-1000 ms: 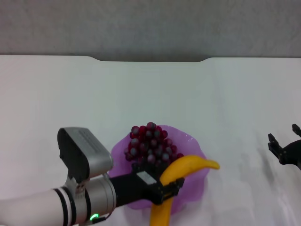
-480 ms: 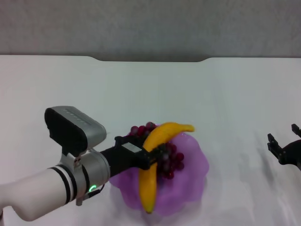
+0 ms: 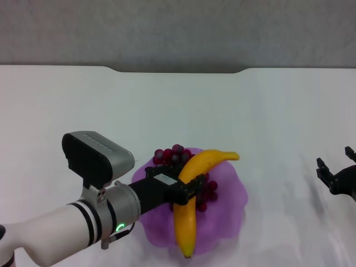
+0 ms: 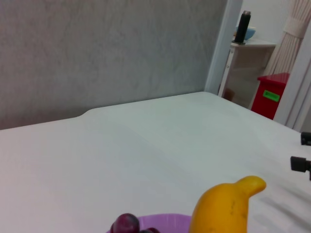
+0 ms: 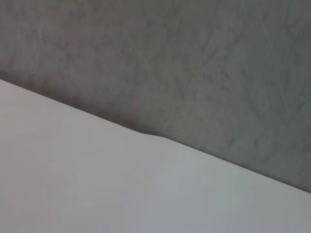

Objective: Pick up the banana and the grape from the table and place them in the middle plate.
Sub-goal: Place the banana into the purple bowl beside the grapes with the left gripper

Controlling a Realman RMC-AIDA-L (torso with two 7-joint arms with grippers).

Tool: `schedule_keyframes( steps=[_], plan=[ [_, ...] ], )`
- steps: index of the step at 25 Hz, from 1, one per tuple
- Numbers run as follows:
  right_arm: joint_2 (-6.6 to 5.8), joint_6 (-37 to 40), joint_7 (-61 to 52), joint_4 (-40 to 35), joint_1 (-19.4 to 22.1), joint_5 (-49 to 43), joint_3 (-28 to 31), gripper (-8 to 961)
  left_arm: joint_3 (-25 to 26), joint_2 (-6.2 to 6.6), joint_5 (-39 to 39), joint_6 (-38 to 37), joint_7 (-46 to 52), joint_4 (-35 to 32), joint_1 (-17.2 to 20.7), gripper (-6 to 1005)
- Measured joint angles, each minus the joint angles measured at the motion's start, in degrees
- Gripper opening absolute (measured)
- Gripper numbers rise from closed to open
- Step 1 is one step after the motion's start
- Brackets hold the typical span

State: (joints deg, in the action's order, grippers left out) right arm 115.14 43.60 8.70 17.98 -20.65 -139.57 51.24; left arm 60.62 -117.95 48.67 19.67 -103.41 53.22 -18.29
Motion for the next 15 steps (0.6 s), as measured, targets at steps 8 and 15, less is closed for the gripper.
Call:
schedule_keyframes(
  steps=[8, 15],
  plan=[
    [0.0, 0.0, 0.0, 0.0, 0.0, 0.0, 0.0, 699, -0.1, 0.09, -5.6, 0.4, -4.0, 0.3, 0.7, 557],
    [0.0, 0.0, 0.0, 0.0, -0.1, 0.0, 0.0, 699, 0.3, 0.13, -7.4, 0.5, -5.5, 0.6, 1.5, 743]
  ],
)
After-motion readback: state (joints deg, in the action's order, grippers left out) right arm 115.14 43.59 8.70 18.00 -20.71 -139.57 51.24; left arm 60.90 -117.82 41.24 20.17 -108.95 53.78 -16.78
